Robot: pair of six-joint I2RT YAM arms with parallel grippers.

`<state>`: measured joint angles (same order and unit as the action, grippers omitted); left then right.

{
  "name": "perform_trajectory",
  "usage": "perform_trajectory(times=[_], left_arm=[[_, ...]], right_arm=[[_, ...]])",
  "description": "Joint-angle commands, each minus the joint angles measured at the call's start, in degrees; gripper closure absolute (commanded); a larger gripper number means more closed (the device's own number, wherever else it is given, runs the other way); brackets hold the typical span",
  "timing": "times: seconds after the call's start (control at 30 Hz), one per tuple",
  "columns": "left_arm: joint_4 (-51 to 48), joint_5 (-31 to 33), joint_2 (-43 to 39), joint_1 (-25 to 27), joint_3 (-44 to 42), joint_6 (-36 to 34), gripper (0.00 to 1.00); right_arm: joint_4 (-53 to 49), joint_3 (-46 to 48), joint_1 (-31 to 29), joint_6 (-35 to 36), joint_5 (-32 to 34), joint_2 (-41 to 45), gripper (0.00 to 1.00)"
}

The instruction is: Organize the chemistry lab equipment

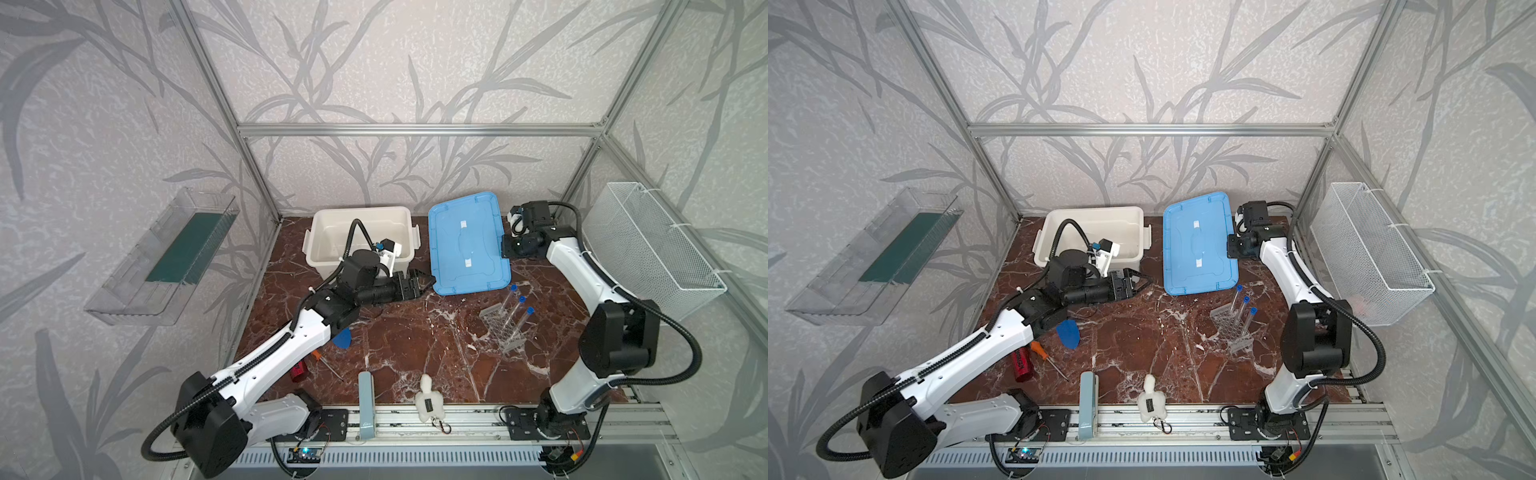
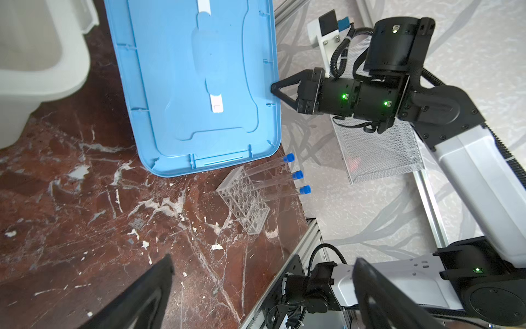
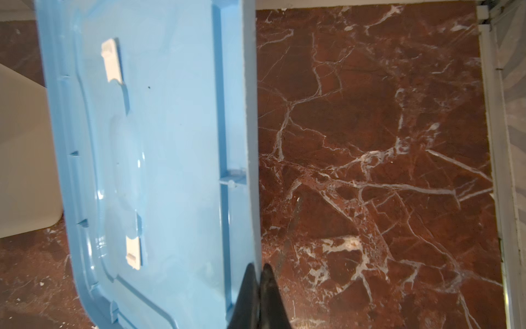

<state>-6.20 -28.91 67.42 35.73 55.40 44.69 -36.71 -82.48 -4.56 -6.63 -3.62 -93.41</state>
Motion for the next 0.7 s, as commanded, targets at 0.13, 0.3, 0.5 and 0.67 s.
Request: perform_trajectory(times=[0.13, 0.3, 0.5, 0.67], left_arm=[[0.03, -1.76, -2.35, -2.43, 0.0, -5.06, 0.01], [2.86, -3.03, -1.86, -2.76, -0.02, -6.65, 0.01], [12.69, -2.73, 0.62, -2.89, -1.73, -10.71, 0.01], [13.29, 0.56, 2.68, -2.89, -0.79, -12.0, 0.01]], right_arm=[[6.26, 2.78, 0.95, -4.48, -3.44, 13.15, 1.0], [4.71, 3.17, 1.09, -4.3, -5.09, 17.39, 1.0], [2.62, 3.89, 1.22, -7.35, -14.04, 23.93, 1.0], [4.87, 9.66, 1.22, -11.91, -17.33, 32.36, 1.0]])
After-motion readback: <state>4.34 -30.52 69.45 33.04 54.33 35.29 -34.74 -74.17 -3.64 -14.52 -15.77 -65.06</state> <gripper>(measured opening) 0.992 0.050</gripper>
